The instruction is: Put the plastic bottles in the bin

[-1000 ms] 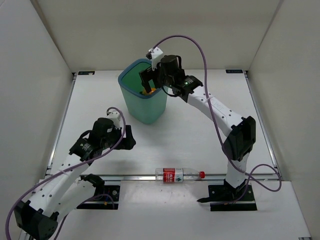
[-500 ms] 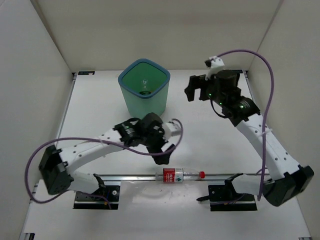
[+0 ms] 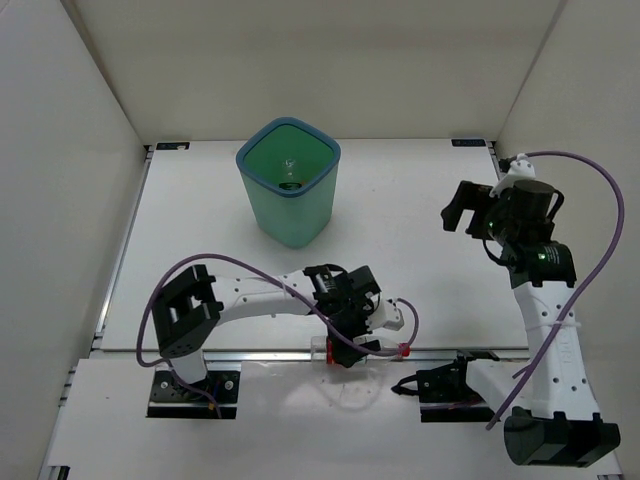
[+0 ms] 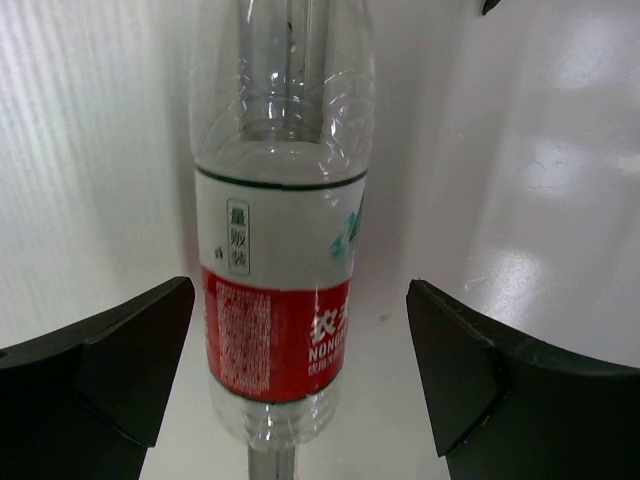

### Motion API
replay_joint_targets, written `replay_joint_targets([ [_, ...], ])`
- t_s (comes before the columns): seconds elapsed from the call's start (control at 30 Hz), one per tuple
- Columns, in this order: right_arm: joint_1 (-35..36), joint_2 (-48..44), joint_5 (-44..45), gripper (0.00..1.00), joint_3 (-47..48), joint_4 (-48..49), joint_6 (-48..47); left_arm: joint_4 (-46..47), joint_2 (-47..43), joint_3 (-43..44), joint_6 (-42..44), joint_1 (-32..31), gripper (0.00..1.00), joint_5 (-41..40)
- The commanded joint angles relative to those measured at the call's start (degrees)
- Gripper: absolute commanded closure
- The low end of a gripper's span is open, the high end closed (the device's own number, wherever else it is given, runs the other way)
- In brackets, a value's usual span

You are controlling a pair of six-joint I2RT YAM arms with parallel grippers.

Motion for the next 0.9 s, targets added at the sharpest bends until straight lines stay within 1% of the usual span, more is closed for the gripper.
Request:
replay_joint_targets([
  [0.0, -1.99, -2.16, -1.44, 0.01, -1.99, -1.29, -0.92, 0.48, 3.38, 1.53, 0.93, -0.68, 0.01, -1.66],
  [0.03, -2.42, -2.69, -1.61, 0.01, -2.17, -1.99, -1.27, 0.47, 4.78, 1.89, 1.10, -1.03, 0.01, -1.22],
  [0.13, -2.43, -3.04, -0.30, 0.01, -2.43, -2.34, -1.37, 1.35, 6.11, 1.28, 0.40, -1.12, 0.07, -2.36],
  [0.17, -2.43, -3.13, 0.14, 0.01, -2.96, -2.61, -1.02, 2.57, 5.51, 1.54, -0.21, -1.12, 0.13, -2.10],
  [0.2, -2.34, -3.57, -0.03, 0.01, -3.13, -2.35, -1.36, 3.28, 5.15, 0.85, -1.17, -1.03, 0.20, -3.92],
  [0.23, -2.86, -3.74, -0.46, 0.01, -3.05, -2.26, -1.80, 4.68, 4.63, 0.23, -1.18, -1.03, 0.34, -5.07],
  [0.27, -2.96, -3.49, -0.56, 0.00, -3.14, -2.43, -1.20, 4.95, 4.01, 0.57, -2.40, -1.38, 0.39, -7.52],
  [0.3, -3.22, -4.00, -0.38, 0.01, -2.79, -2.35, -1.63, 4.43, 2.96, 2.14, -2.93, -1.56, 0.51, -9.03],
  [0.33, -3.22, -4.01, -0.38, 0.01, -2.26, -2.52, -1.80, 2.78, 1.38, 3.98, -3.11, -1.12, 0.57, -8.87],
  [0.4, -3.39, -4.09, -0.20, 0.00, -2.26, -2.36, -1.81, 2.67, -2.38, 6.01, -4.60, -0.16, 0.62, -8.86],
  [0.47, -3.31, -4.18, -0.20, 0.00, -2.87, -1.82, -1.54, 4.68, -7.58, 6.99, -6.62, 1.24, 0.63, -9.30],
  [0.53, -3.05, -4.19, -0.38, 0.01, -3.31, -1.12, -1.10, 8.10, -15.55, 7.34, -7.94, 2.92, 0.63, -12.01],
  [0.57, -3.22, -4.62, -0.29, 0.01, -3.40, -1.12, -0.93, 10.47, -19.60, 7.69, -8.73, 4.14, 0.65, -13.86],
  [0.6, -3.22, -4.80, -0.38, 0.01, -3.83, -0.86, -0.93, 11.80, -21.29, 7.52, -9.26, 5.55, 0.64, -15.01],
  [0.63, -3.57, -4.80, 0.14, 0.01, -4.10, -0.33, -0.58, 14.51, -24.27, 8.04, -9.96, 6.26, 0.62, -19.54],
  [0.67, -4.01, -4.54, -0.38, 0.01, -4.10, -0.24, -0.49, 17.23, -25.77, 8.22, -9.88, 7.57, 0.65, -20.81],
  [0.7, -4.45, -4.19, -0.56, 0.01, -4.10, -0.59, -0.31, 19.61, -28.05, 8.57, -9.53, 8.80, 0.66, -25.43],
  [0.73, -4.62, -4.27, -0.91, 0.01, -4.89, -0.24, -0.14, 20.76, -29.64, 9.18, -8.57, 9.94, 0.61, -30.96],
  [0.77, -4.63, -4.19, -1.34, 0.01, -4.98, -0.06, 0.04, 25.74, -31.40, 8.23, -8.56, 10.22, 0.66, -37.45],
  [0.8, -4.54, -4.53, -1.87, 0.01, -5.07, 0.29, 0.21, 31.79, -32.28, 7.53, -8.30, 12.05, 0.68, -39.78],
  [0.83, -4.10, -5.06, -1.88, 0.01, -5.50, 0.46, 0.65, 35.07, -33.51, 5.34, -9.69, 14.94, 0.64, -43.80],
  [0.87, -4.01, -5.06, -2.14, 0.01, -5.68, 0.90, 0.83, 40.76, -34.05, 3.84, -10.84, 16.97, 0.70, -44.80],
])
